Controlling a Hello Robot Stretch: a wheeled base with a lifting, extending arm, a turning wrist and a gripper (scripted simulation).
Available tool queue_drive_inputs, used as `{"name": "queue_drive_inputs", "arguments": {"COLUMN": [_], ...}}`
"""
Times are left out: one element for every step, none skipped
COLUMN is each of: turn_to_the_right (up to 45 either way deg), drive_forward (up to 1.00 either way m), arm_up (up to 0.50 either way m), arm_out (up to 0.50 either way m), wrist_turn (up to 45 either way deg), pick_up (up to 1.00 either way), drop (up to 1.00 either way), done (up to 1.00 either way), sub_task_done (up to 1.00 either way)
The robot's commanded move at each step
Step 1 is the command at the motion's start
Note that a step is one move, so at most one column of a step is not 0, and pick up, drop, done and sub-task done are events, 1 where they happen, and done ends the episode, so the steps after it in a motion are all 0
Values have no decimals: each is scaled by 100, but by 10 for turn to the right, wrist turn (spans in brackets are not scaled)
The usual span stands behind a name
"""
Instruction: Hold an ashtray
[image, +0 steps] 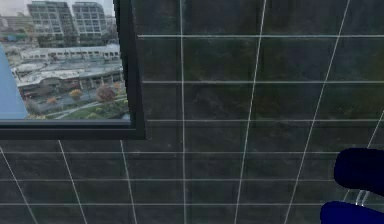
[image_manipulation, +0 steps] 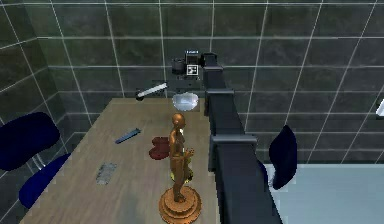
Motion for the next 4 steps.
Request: {"name": "queue_drive_inputs", "arguments": {"turn_to_the_right": [0, 0, 0, 0], "drive_forward": [0, 0, 0, 0], "arm_up": [-30, 0, 10, 0], "arm_out": [0, 0, 0, 0], "wrist_turn": [0, 0, 0, 0], "pick_up": [0, 100, 0, 0], "drop": [0, 0, 0, 0], "done": [0, 0, 0, 100], "sub_task_done": [0, 0, 0, 0]}}
